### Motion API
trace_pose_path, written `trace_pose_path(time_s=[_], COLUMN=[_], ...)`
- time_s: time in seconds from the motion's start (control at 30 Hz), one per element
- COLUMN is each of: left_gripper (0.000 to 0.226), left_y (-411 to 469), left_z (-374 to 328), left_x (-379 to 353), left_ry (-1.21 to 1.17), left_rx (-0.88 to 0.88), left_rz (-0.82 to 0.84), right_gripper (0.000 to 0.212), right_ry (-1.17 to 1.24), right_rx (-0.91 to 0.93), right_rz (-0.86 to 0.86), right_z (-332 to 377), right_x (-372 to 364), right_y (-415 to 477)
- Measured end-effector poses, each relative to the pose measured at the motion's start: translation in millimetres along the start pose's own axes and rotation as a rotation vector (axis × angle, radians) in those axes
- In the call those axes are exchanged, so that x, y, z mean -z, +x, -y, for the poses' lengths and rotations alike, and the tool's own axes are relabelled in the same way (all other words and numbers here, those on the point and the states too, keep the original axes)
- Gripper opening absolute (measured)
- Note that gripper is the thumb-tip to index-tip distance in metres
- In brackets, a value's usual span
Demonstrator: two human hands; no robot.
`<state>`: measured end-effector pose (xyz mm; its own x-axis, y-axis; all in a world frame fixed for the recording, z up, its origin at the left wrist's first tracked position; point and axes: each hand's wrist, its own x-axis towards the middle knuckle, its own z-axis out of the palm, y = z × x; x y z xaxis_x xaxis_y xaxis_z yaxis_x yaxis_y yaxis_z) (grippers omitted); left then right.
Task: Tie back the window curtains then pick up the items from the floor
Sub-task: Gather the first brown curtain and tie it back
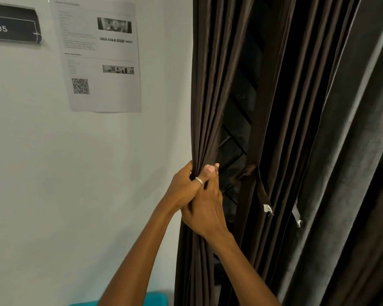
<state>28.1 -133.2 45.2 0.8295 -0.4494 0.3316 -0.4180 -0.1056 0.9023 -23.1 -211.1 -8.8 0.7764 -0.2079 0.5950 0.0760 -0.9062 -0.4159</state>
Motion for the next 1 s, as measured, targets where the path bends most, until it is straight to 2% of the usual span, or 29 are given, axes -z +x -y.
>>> trace_pose_path(time_s=[0.07,0.13,0.27,0.4,0.47,0.57,0.8,1.0], left_gripper=[0.057,0.047,0.049,0.051,0.051,0.052,0.045,0.055], left_y=[1.0,1.5,2.6,1.7,0.3,0.8,4.4,3.7], left_z=[-0.5,-0.7,-3.2,-9.2,-12.4,-14.4,-17.4,-14.6], left_x=[4.3,11.4,20.8,20.6,19.0,19.4,25.2,24.6], left_ry=[0.027,0.028,0.082,0.063,0.073,0.106,0.211,0.270], left_rx=[-0.035,-0.058,-0.086,-0.091,-0.094,-0.097,-0.099,-0.076], left_rz=[-0.064,-0.041,0.048,0.120,0.134,0.138,0.083,0.026], right_gripper=[0.097,0.090,0.066,0.041,0.039,0.038,0.039,0.036], right_ry=[0.154,0.394,0.839,1.033,1.041,0.999,0.905,0.766], right_rx=[0.054,0.008,-0.159,-0.144,-0.140,-0.153,-0.122,-0.082], right_rz=[0.024,0.025,-0.005,0.198,0.315,0.391,0.377,0.339], right_z=[-5.6,-11.4,-29.1,-42.9,-45.5,-48.0,-45.5,-44.4], right_x=[3.8,13.4,39.7,69.2,78.5,82.2,80.7,74.7], right_y=[-1.4,-1.0,16.4,40.4,47.3,54.3,56.2,59.6])
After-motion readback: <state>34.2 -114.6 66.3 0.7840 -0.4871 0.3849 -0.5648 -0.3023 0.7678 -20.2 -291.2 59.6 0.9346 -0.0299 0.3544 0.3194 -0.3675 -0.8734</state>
